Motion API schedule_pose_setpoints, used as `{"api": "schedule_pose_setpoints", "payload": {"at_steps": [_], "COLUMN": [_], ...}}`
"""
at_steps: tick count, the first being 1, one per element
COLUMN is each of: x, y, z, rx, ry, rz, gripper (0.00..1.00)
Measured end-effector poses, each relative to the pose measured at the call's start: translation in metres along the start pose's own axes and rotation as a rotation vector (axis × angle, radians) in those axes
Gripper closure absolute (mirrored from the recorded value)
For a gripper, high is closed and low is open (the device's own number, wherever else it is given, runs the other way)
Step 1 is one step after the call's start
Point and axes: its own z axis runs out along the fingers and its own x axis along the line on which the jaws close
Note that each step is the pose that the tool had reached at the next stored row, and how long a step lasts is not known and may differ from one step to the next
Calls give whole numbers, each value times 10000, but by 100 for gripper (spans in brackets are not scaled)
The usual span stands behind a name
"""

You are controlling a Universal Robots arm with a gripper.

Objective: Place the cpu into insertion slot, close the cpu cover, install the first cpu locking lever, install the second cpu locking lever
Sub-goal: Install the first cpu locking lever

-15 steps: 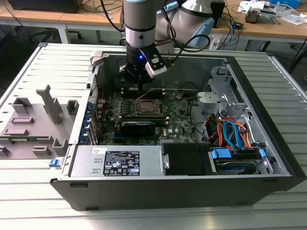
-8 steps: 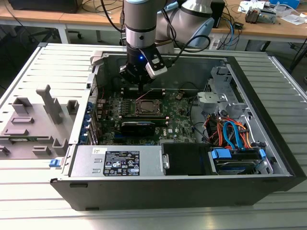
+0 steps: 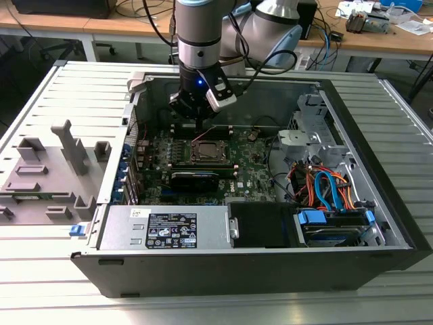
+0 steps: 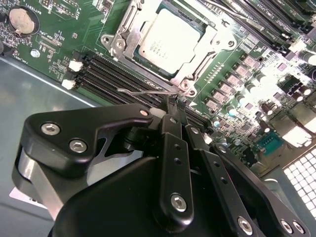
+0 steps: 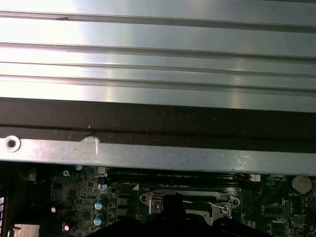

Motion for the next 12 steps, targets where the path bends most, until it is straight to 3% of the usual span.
{"api": "schedule_pose_setpoints", "payload": {"at_steps": [12], "x": [-21], "y": [-2], "z": [17], "rx": [0], "ry": [0], "rz": [0], "gripper": [89]}}
